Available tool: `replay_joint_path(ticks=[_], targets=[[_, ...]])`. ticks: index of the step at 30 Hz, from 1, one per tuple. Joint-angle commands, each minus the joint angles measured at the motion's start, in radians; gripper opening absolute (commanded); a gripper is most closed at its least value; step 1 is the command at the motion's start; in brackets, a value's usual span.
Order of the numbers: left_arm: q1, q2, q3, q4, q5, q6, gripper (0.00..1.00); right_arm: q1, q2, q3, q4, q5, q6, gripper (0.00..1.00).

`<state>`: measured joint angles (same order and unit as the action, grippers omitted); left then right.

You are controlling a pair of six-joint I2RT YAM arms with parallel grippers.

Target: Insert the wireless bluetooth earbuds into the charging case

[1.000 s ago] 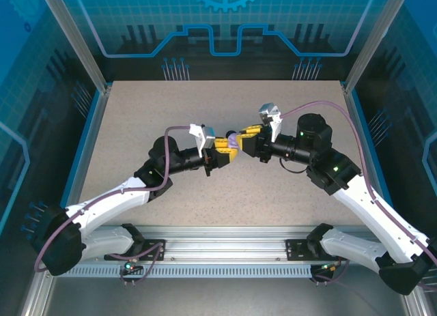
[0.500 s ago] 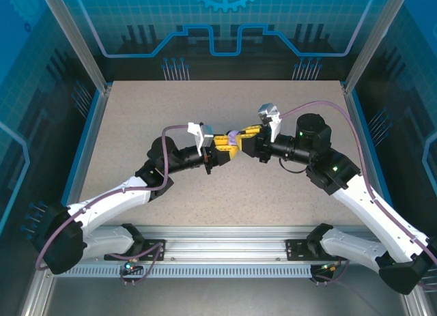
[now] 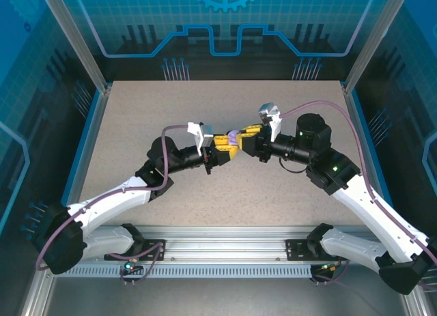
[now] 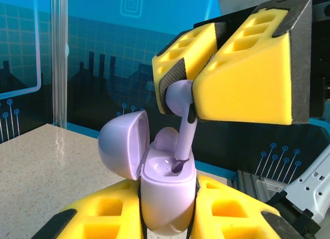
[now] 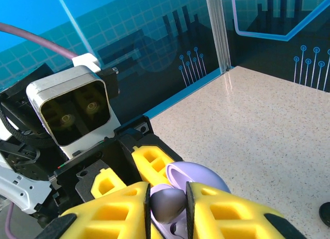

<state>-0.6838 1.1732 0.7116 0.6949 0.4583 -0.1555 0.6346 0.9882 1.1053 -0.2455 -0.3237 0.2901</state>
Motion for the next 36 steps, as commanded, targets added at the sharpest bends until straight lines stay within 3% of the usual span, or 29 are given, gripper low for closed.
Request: replay_joint_path(ticks=[1,14,36], targets=[[-0.007,-0.004,0.005,0.054,0.02,-0.001,0.0,0.011,0.001,-0.002,-0.006,0.017,-0.002,0.25],[-0.007,-0.012,0.007,0.064,0.025,-0.009,0.0,0.012,0.042,0.018,-0.037,-0.02,-0.002,0.25],[-0.007,-0.037,-0.009,0.0,-0.023,0.046,0.0,0.009,0.029,0.042,-0.101,0.02,-0.015,0.25]])
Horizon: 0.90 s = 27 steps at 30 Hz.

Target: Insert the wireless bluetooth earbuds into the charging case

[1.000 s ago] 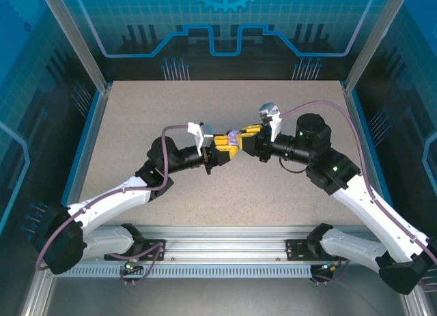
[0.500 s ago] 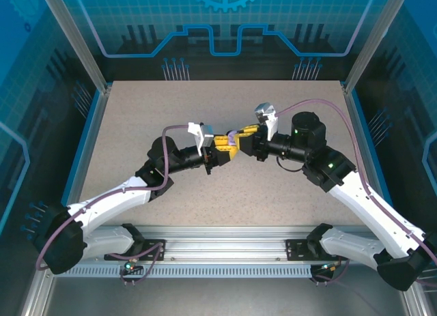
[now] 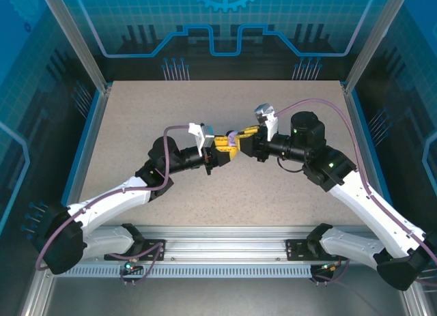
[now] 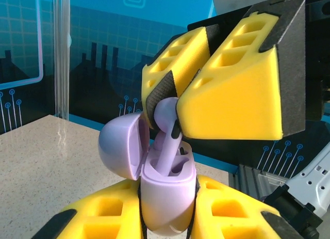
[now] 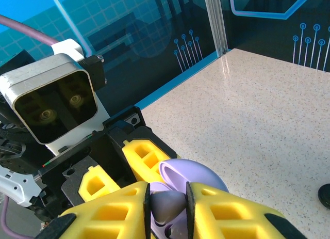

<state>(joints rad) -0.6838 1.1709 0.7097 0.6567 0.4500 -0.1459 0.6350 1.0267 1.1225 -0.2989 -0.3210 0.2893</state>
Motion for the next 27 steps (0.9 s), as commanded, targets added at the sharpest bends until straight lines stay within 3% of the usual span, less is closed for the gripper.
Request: replay_joint_path(ticks=[1,27], targets=[[-0.007,-0.037,-0.007,0.037,-0.014,0.038,0.0,0.009,-0.01,0.026,-0.048,0.016,-0.015,0.25],[-0.007,-0.025,0.022,-0.057,-0.004,0.104,0.0,0.009,-0.028,0.032,-0.051,-0.015,-0.015,0.25]])
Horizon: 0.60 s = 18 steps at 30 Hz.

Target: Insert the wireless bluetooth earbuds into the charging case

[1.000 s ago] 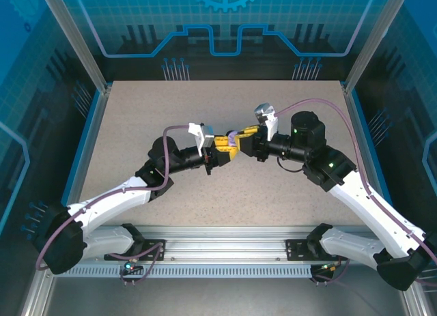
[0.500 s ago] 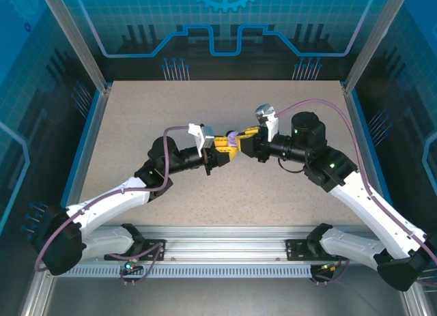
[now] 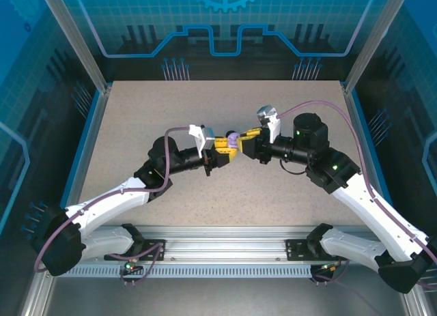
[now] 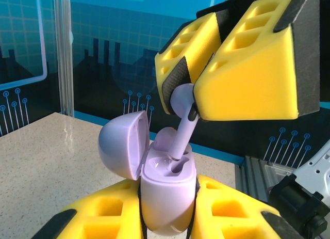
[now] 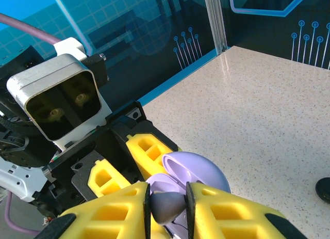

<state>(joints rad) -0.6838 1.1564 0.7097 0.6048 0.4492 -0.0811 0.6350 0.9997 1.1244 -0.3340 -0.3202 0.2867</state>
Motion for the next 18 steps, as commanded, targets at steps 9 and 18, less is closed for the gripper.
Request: replay_joint_path(ticks=[9,18], targets=[[-0.011,0.011,0.031,0.004,0.02,0.103,0.0,0.009,-0.001,0.037,-0.023,-0.022,-0.017,0.25],[-0.01,0.016,0.024,0.017,0.01,0.149,0.0,0.01,0.011,0.044,-0.046,-0.005,-0.026,0.25]])
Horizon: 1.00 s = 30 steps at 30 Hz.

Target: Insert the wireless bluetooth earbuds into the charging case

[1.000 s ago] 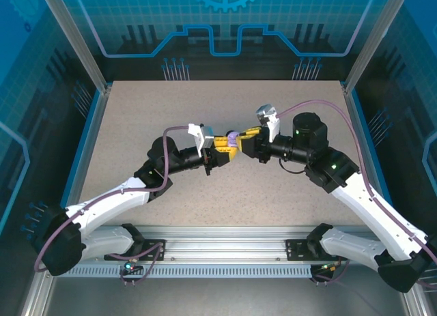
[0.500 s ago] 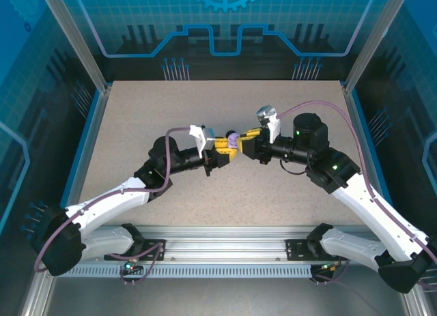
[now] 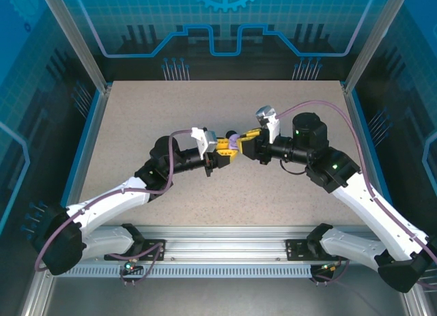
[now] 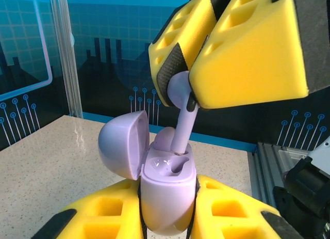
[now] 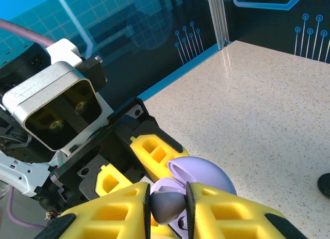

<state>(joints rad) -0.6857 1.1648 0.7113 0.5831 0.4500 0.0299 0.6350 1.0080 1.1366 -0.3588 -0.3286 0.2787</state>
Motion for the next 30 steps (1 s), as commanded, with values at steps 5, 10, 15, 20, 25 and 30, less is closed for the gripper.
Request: replay_joint_path(ticks=[5,10,15,20,25,30], targets=[[-0.008,0.009,0.023,0.044,0.007,0.038,0.0,0.009,0.004,0.034,-0.031,0.019,-0.024,0.25],[-0.009,0.008,0.026,0.046,0.007,0.033,0.0,0.01,0.009,0.034,-0.037,0.019,-0.028,0.25],[-0.009,0.002,0.029,0.045,0.009,0.033,0.0,0.008,0.009,0.034,-0.043,0.028,-0.031,0.25],[-0.008,-0.004,0.026,0.037,0.007,0.034,0.0,0.009,0.01,0.034,-0.05,0.038,-0.035,0.25],[-0.008,-0.005,0.026,0.037,0.009,0.033,0.0,0.009,0.017,0.037,-0.062,0.042,-0.038,0.25],[-0.008,-0.006,0.029,0.019,0.006,0.041,0.0,0.009,0.018,0.041,-0.07,0.048,-0.041,0.25]])
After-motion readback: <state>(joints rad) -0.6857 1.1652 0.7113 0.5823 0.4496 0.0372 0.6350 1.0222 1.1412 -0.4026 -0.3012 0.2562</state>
